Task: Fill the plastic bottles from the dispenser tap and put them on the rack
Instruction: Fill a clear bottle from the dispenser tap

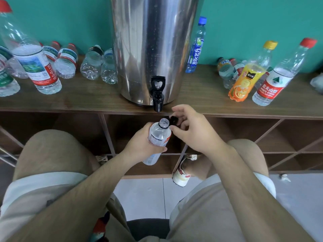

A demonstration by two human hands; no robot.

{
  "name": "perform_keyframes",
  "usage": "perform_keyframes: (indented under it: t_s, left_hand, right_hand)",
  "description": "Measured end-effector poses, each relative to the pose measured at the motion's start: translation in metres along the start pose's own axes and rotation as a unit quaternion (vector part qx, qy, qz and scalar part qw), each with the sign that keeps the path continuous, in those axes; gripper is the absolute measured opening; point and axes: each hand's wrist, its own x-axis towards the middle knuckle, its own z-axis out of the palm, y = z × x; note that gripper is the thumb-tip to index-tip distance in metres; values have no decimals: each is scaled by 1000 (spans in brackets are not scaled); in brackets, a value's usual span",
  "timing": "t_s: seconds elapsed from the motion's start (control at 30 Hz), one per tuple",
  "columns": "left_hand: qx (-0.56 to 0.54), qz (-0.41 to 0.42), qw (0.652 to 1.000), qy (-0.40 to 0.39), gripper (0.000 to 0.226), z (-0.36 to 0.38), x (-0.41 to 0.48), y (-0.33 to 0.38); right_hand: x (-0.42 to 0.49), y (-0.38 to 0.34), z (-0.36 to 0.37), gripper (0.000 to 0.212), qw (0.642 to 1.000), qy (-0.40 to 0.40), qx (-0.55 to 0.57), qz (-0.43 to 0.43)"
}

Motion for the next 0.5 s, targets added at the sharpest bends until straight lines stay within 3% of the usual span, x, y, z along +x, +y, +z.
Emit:
perform_keyframes:
  t_s: [0.23,0.5]
  left_hand:
    - [4,29,1000,-8,76,7,-13,10]
    - [2,50,999,-15,72,7,-17,11]
  right_hand:
    - [-17,-21,-14,32,995,-39,-82,-41]
    - [-9,-34,-33,37,979,-117,-142,-94]
